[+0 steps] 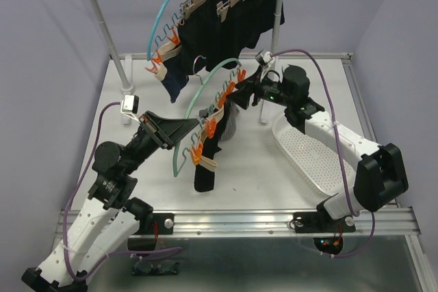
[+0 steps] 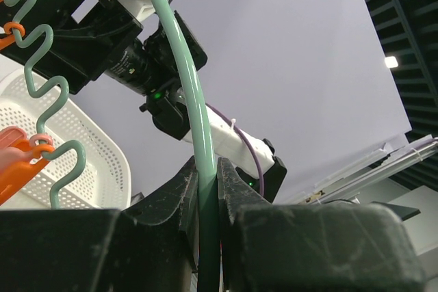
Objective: Remove the underwear clipped to the hanger
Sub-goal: Remove the underwear from the hanger.
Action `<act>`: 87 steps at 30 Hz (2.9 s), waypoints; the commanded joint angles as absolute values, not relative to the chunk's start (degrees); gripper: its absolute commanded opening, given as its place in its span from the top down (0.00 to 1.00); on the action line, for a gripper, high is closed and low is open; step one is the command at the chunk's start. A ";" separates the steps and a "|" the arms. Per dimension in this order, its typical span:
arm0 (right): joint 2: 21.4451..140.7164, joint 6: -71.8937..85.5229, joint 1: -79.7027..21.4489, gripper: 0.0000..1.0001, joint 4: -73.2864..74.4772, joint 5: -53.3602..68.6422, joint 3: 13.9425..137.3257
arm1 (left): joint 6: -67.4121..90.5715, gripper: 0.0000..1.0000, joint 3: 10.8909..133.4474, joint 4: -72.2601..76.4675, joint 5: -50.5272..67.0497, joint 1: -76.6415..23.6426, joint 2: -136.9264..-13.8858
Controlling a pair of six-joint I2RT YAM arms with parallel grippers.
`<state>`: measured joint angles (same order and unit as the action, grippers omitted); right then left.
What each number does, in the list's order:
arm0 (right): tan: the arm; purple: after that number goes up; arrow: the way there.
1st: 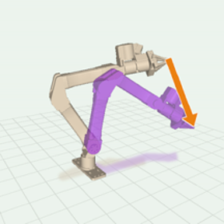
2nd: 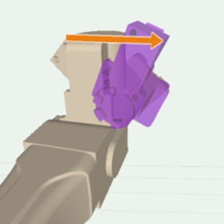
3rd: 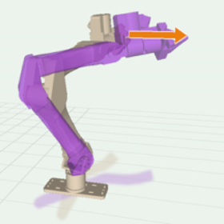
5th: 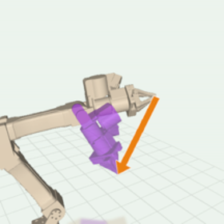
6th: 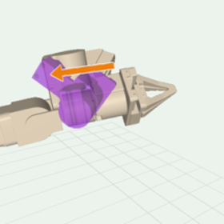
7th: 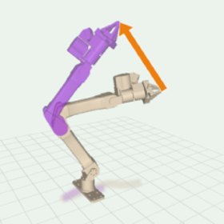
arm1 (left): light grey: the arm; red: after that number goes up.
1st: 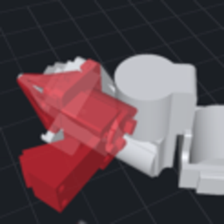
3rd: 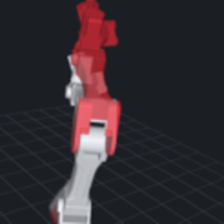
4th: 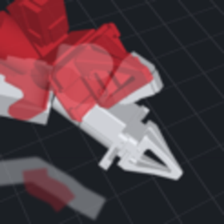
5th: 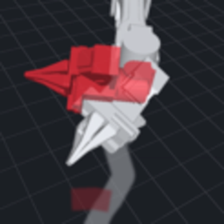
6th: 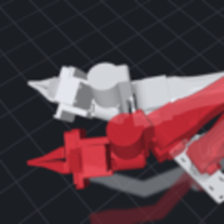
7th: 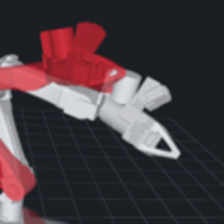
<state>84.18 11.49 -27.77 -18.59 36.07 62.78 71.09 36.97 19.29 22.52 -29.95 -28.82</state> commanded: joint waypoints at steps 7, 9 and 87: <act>84.72 11.51 -28.21 0.33 -23.38 31.47 63.81 | 71.81 1.00 38.23 30.59 24.08 -30.23 -27.77; 85.77 12.04 -28.21 0.34 -23.38 31.55 64.68 | 71.89 1.00 38.23 31.02 24.52 -30.23 -27.95; 67.85 -25.17 -27.60 0.00 16.24 41.39 61.18 | 61.96 1.00 39.71 24.73 25.58 -30.23 -29.09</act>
<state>69.19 -13.08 -28.05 6.74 35.64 62.83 65.76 36.03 22.41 24.80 -29.95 -29.85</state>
